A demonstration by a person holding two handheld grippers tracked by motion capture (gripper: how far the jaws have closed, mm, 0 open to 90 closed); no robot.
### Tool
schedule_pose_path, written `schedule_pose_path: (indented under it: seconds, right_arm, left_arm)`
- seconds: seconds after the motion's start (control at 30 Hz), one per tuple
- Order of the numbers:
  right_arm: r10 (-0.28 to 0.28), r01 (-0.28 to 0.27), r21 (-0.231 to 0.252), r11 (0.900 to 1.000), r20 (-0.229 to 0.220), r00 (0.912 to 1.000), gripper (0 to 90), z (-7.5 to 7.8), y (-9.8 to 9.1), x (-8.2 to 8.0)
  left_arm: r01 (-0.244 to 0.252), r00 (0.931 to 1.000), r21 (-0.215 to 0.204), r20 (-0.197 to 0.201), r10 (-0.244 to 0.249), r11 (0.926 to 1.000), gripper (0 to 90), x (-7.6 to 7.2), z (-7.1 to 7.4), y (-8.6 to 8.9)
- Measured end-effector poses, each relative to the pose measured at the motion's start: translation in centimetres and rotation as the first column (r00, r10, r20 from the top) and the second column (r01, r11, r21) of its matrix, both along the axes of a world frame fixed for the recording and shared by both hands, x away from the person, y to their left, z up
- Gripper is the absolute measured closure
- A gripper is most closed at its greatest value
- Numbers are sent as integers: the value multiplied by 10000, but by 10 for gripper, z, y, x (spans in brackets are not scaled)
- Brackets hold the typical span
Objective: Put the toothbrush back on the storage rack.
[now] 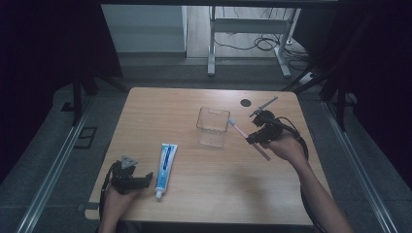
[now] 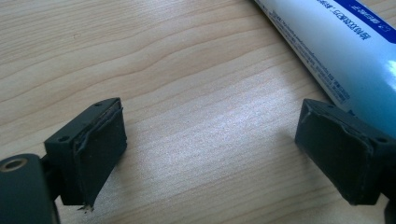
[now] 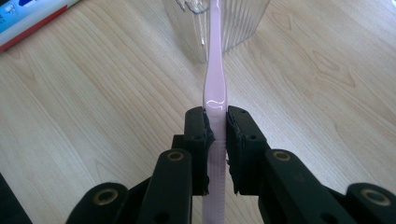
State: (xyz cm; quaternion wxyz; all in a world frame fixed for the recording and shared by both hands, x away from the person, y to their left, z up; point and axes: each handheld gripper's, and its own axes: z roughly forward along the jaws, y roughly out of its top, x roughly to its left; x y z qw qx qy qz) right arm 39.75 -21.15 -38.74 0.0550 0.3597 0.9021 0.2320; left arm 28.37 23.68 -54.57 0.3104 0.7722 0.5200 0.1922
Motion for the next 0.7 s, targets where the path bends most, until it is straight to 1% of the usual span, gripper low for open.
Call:
schedule_pose_path:
  seconds: [0.27,0.63,0.7]
  right_arm:
    - [4,-4,65,10000,50,10000,783,6,7,6]
    - [-6,5,45,10000,137,9999,783,8,16,18]
    - [-39,37,52,10000,266,9996,783,9,18,20]
  left_arm:
    - [0,10000,-3,0,0,10000,88,0,0,0]
    - [-5,10000,-10,1,5,10000,88,0,0,0]
    - [-7,10000,-11,2,7,10000,88,0,0,0]
